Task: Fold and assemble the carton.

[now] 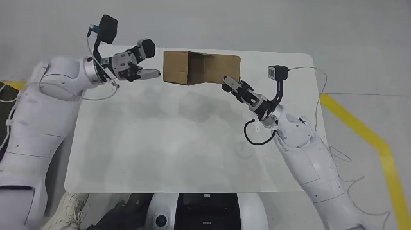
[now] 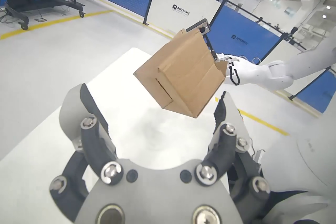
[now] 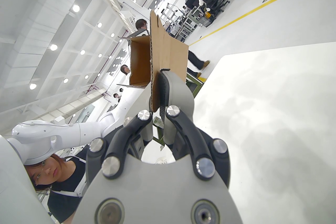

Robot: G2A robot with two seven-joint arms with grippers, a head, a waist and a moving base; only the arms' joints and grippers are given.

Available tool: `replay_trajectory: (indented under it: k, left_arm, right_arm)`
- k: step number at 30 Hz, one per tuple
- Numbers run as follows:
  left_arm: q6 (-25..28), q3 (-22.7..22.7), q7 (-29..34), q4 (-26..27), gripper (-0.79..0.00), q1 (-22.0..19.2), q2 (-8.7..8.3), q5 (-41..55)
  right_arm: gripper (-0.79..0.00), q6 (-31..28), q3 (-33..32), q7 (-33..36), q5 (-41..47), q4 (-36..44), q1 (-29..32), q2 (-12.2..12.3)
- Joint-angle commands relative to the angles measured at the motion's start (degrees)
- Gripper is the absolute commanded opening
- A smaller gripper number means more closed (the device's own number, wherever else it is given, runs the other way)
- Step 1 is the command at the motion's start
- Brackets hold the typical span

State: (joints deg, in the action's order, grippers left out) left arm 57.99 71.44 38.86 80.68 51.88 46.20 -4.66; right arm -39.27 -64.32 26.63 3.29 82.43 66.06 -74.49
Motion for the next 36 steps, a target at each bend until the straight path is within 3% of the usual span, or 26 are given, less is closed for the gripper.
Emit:
replay_trajectory:
  k: [1, 5, 9, 12, 26, 31, 36]
  left_arm:
    - [0.01, -0.14, -4.67, 2.28, 0.000, 1.01, 0.06, -5.85]
    - [0.01, -1.00, -15.79, 4.54, 0.000, 1.86, -0.33, -21.59]
    - [0.01, -2.73, -35.37, 3.56, 0.000, 2.51, -1.32, -40.02]
    - [0.01, -4.98, -51.00, -0.14, 0.000, 2.05, -2.19, -51.63]
    - [0.01, -4.98, -51.00, -0.14, 0.000, 2.05, -2.19, -51.63]
    - [-2.21, -4.78, -50.62, 0.94, 0.000, 2.86, -2.03, -52.69]
    - [-2.17, -4.57, -54.18, 0.09, 0.000, 2.99, -1.67, -57.82]
  right_arm:
    - [-0.785, 0.00, 0.00, 0.00, 0.00, 0.00, 0.00, 0.00]
    - [-0.785, 0.00, 0.00, 0.00, 0.00, 0.00, 0.00, 0.00]
    - [-0.785, 0.00, 0.00, 0.00, 0.00, 0.00, 0.00, 0.00]
    - [-0.785, 0.00, 0.00, 0.00, 0.00, 0.00, 0.00, 0.00]
    - [-0.785, 0.25, -0.04, -0.21, 0.00, 0.03, 0.09, 0.00]
    - [-0.785, 4.11, -1.37, -1.23, 3.24, 0.68, 1.62, 0.18]
    - [-0.785, 7.19, -3.58, 1.68, 9.07, 0.12, 3.27, 0.70]
